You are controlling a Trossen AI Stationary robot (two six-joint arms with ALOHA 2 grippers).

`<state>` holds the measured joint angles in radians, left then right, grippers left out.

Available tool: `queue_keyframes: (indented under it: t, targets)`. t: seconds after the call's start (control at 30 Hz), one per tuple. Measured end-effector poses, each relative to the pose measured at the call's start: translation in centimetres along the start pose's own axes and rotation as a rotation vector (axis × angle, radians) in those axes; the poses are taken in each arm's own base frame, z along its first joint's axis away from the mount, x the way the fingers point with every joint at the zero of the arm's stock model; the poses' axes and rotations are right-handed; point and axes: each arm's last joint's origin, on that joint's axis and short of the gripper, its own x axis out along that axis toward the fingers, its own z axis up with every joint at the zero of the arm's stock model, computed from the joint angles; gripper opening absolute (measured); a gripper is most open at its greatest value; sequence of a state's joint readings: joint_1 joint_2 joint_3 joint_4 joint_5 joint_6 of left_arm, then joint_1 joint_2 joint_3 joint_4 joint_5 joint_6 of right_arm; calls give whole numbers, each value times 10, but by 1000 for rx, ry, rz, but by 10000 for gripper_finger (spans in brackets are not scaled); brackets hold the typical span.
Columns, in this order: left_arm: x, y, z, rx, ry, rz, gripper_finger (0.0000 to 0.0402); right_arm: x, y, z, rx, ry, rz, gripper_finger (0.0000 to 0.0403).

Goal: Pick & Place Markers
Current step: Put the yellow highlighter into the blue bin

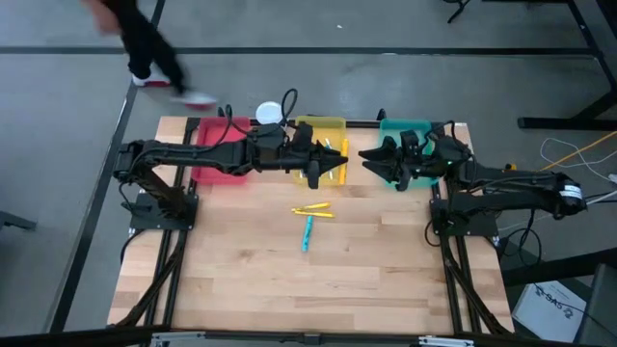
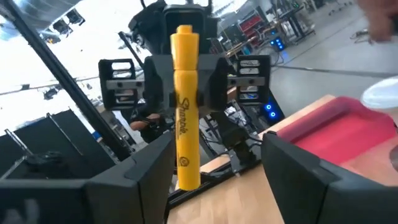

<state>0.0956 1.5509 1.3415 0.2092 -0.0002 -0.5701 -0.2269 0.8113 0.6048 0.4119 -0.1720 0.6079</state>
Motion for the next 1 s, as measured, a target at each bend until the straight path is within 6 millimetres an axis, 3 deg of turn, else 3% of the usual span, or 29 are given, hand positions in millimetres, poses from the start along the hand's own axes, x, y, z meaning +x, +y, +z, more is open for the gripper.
queue_keyframes:
  t: [0.3,0.7,0.9,1.0]
  targets:
    - [0,0,0,8,14,-21,52,19,1,-10,-80,-2,49,231]
    - [0,-1,-1,19,17,-25,52,60,9,-6,-127,50,82,231]
    - [0,-4,-2,18,20,-32,52,68,7,-10,-88,80,69,228]
    - [0,-4,-3,22,22,-30,52,68,6,-10,-56,91,64,206]
